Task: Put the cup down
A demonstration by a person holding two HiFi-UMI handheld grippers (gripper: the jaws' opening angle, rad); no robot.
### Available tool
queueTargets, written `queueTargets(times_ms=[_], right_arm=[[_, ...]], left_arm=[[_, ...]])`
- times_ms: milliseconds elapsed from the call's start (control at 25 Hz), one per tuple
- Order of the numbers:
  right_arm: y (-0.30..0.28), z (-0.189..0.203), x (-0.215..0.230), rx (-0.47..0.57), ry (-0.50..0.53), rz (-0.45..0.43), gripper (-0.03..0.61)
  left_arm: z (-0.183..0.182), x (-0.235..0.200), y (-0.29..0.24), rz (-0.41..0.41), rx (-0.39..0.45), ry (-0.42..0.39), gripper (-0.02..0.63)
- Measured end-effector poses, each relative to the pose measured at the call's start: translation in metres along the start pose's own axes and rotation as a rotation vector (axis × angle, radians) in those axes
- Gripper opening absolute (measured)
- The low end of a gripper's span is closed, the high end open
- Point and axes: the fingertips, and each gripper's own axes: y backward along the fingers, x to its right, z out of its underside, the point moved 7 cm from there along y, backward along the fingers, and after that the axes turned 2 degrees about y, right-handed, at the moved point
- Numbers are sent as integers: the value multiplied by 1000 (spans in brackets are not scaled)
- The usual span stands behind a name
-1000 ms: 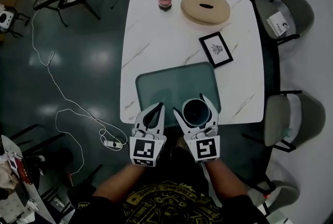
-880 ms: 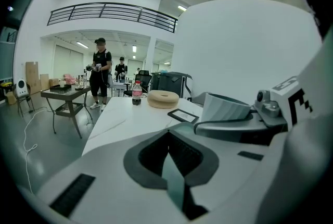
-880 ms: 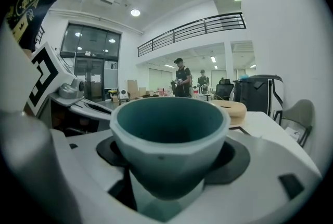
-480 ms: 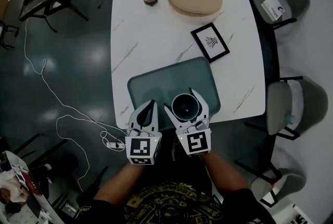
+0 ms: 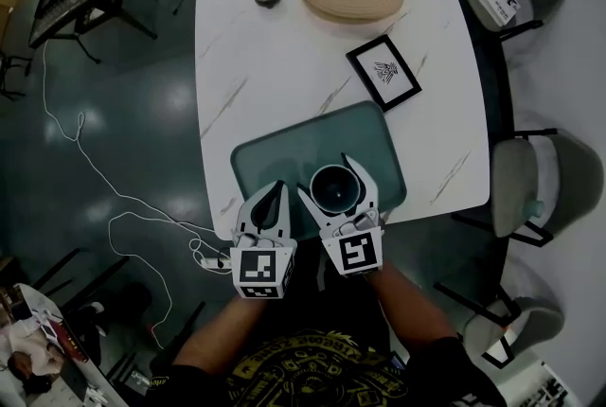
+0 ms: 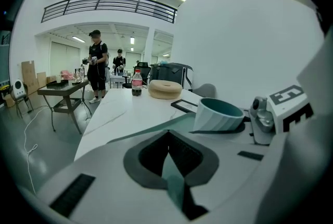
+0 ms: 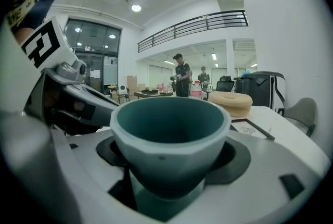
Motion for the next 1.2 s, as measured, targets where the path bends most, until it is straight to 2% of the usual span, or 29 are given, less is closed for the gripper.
queueTargets(times_ms=[600,800,1000,1200], right_arm=[[-3,10,2,-12,19,-24,380],[-3,11,2,-6,-4,-37,390],[-3,20,-1,-12,-46,-47,441],[6,24,0,-27,-80,-32,443]], left_arm=[[-3,0,-13,9,-4,24,11],[-3,3,-9,7,5,27,11],[-8,6,-3,-1,25,25,11],[-13,6,6,-12,46,30,11]])
